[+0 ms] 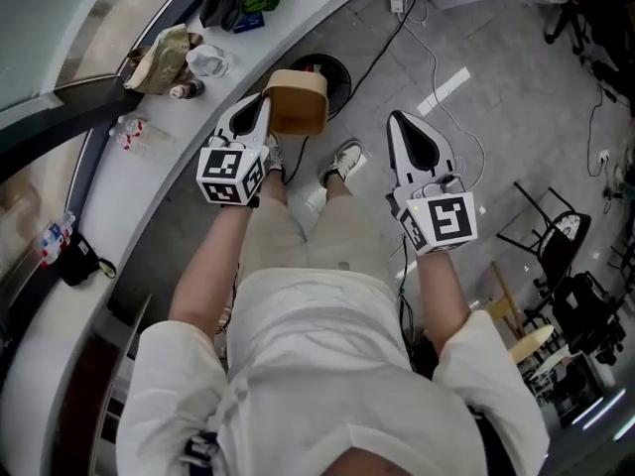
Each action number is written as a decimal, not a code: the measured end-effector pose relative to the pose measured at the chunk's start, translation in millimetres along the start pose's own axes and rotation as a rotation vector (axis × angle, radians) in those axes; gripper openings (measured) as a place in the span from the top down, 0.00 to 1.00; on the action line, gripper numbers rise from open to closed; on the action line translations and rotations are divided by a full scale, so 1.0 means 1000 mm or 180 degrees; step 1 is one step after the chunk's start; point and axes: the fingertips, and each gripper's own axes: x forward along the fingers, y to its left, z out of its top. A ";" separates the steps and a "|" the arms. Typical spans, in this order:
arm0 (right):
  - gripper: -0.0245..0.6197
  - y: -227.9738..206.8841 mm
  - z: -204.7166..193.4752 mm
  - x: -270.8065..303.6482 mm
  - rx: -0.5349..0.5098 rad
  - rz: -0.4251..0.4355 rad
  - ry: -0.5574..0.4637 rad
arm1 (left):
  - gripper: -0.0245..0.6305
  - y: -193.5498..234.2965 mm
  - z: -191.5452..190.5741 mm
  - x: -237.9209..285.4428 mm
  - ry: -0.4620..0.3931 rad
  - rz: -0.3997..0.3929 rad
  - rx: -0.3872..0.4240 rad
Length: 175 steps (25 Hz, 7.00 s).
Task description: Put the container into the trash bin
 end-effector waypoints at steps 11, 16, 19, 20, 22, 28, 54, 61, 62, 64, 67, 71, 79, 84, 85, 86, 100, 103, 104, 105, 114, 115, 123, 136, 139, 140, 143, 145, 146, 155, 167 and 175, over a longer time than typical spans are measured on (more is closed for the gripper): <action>0.96 -0.010 -0.109 0.029 0.0123 0.0136 0.0258 | 0.93 0.015 -0.105 0.085 0.0538 0.0103 -0.0061; 0.96 -0.012 -0.149 0.053 0.0208 0.0191 0.0289 | 0.93 0.028 -0.150 0.116 0.0766 0.0075 0.0048; 0.96 -0.015 -0.170 0.064 0.0220 0.0231 0.0323 | 0.93 0.034 -0.173 0.133 0.0907 0.0105 0.0102; 0.96 -0.017 -0.176 0.069 0.0219 0.0237 0.0344 | 0.93 0.036 -0.180 0.139 0.0961 0.0104 0.0157; 0.96 -0.020 -0.184 0.079 0.0175 0.0262 0.0409 | 0.93 0.042 -0.190 0.152 0.1071 0.0092 0.0329; 0.96 -0.028 -0.205 0.091 0.0093 0.0420 0.0493 | 0.93 0.053 -0.202 0.187 0.1231 0.0098 0.0591; 0.96 -0.069 -0.335 0.172 -0.0004 0.0571 0.0666 | 0.93 0.078 -0.362 0.337 0.1859 -0.0030 0.0841; 0.96 -0.078 -0.355 0.182 0.0029 0.0539 0.0653 | 0.93 0.078 -0.390 0.361 0.1962 -0.0107 0.0865; 0.96 -0.080 -0.358 0.183 0.0030 0.0538 0.0656 | 0.93 0.079 -0.396 0.364 0.1995 -0.0114 0.0861; 0.96 -0.085 -0.363 0.188 0.0048 0.0508 0.0655 | 0.93 0.081 -0.406 0.371 0.2047 -0.0128 0.0877; 0.96 -0.088 -0.368 0.196 0.0008 0.0517 0.0630 | 0.93 0.086 -0.421 0.380 0.2120 -0.0129 0.0892; 0.96 -0.085 -0.374 0.202 -0.0036 0.0589 0.0617 | 0.93 0.088 -0.441 0.394 0.2252 -0.0128 0.0958; 0.96 -0.094 -0.392 0.210 0.0001 0.0516 0.0642 | 0.93 0.104 -0.477 0.414 0.2629 -0.0052 0.1210; 0.96 -0.096 -0.401 0.209 0.0024 0.0488 0.0664 | 0.93 0.109 -0.487 0.421 0.2699 0.0024 0.1235; 0.96 -0.097 -0.402 0.209 0.0034 0.0481 0.0668 | 0.93 0.109 -0.487 0.422 0.2693 0.0037 0.1196; 0.96 -0.097 -0.403 0.208 0.0043 0.0474 0.0675 | 0.93 0.108 -0.487 0.423 0.2688 0.0029 0.1165; 0.96 -0.086 -0.349 0.179 0.0103 0.0370 0.0592 | 0.74 0.064 -0.427 0.385 0.2505 -0.0196 0.1081; 0.96 -0.075 -0.326 0.167 0.0117 0.0361 0.0568 | 0.82 0.049 -0.390 0.366 0.2341 -0.0209 0.1012; 0.96 -0.070 -0.317 0.164 0.0115 0.0365 0.0564 | 0.84 0.045 -0.379 0.359 0.2297 -0.0223 0.0997; 0.96 -0.065 -0.309 0.160 0.0103 0.0373 0.0558 | 0.88 0.041 -0.367 0.352 0.2256 -0.0240 0.0986; 0.96 -0.032 -0.235 0.125 0.0146 0.0310 0.0494 | 0.94 0.023 -0.275 0.277 0.1964 -0.0372 0.0895; 0.96 -0.029 -0.228 0.120 0.0126 0.0308 0.0492 | 0.94 0.024 -0.265 0.267 0.1929 -0.0372 0.0883; 0.96 -0.009 -0.164 0.080 0.0071 0.0248 0.0443 | 0.94 0.013 -0.166 0.195 0.1484 -0.0319 0.0854; 0.96 0.007 -0.060 0.022 -0.0014 0.0140 0.0150 | 0.93 -0.049 -0.038 0.091 0.0741 -0.0399 0.0662; 0.96 0.013 -0.045 0.010 0.0074 0.0104 0.0092 | 0.93 -0.058 -0.011 0.064 0.0548 -0.0357 0.0670; 0.96 0.017 -0.040 0.006 0.0098 0.0115 0.0084 | 0.93 -0.062 -0.003 0.056 0.0498 -0.0364 0.0669; 0.96 0.034 -0.025 -0.006 0.0083 0.0213 0.0063 | 0.94 -0.074 0.023 0.033 0.0369 -0.0402 0.0694; 0.96 0.042 -0.015 -0.012 0.0036 0.0249 0.0025 | 0.94 -0.079 0.043 0.019 0.0249 -0.0389 0.0716; 0.96 0.043 -0.009 -0.015 0.0029 0.0246 -0.0002 | 0.94 -0.082 0.054 0.012 0.0176 -0.0375 0.0713; 0.96 0.029 0.060 -0.048 -0.0074 0.0178 -0.0325 | 0.94 -0.105 0.152 -0.058 -0.0435 -0.0317 0.0747; 0.96 0.027 0.128 -0.080 -0.0069 0.0229 -0.0794 | 0.94 -0.120 0.245 -0.163 -0.1177 -0.0098 0.0911; 0.96 0.015 0.153 -0.105 -0.0165 0.0139 -0.0982 | 0.93 -0.132 0.274 -0.215 -0.1564 -0.0042 0.0952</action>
